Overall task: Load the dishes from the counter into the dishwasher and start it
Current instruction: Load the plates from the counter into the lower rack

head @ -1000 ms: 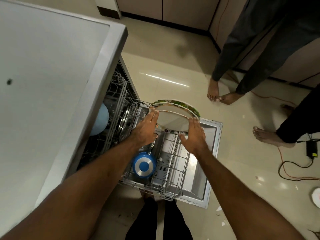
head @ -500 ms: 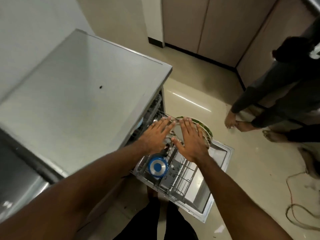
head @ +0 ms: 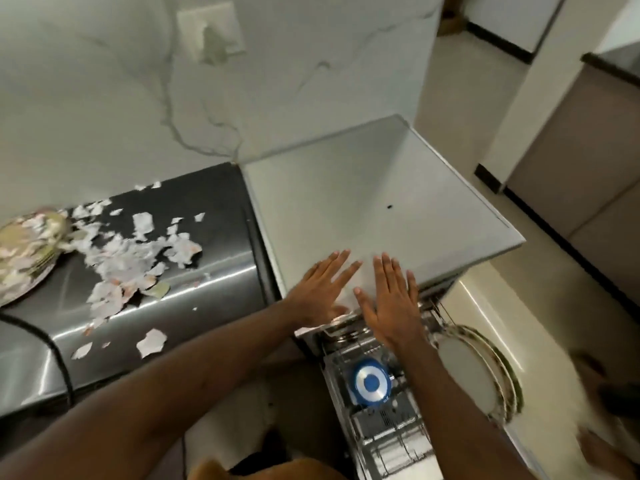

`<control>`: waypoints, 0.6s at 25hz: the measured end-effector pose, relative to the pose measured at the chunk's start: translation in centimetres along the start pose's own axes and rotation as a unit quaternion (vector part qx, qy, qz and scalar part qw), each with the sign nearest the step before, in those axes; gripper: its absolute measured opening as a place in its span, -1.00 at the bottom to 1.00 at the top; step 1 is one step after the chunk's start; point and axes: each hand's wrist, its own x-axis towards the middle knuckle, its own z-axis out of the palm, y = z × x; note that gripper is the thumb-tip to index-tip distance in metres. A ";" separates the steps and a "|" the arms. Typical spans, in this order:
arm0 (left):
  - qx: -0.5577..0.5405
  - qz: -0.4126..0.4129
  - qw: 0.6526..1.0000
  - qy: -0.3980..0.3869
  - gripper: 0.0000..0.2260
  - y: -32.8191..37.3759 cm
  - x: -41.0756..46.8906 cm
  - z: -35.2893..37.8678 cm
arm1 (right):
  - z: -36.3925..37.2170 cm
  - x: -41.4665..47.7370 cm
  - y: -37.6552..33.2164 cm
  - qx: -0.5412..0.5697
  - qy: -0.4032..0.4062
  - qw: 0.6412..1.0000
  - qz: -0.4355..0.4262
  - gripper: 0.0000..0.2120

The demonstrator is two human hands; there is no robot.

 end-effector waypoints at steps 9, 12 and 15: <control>-0.060 -0.233 0.969 0.062 -0.09 -14.9 -17.1 -3.1 | 6.7 6.1 -20.6 -0.005 -0.063 0.986 -0.153 -0.22; -0.094 -0.285 0.951 0.076 -0.09 -18.8 -22.4 -3.2 | 9.1 6.3 -27.0 -0.003 -0.076 0.978 -0.192 -0.24; -0.122 -0.352 0.924 0.082 -0.09 -23.9 -29.2 -2.8 | 12.2 6.7 -34.7 -0.002 -0.101 0.968 -0.231 -0.24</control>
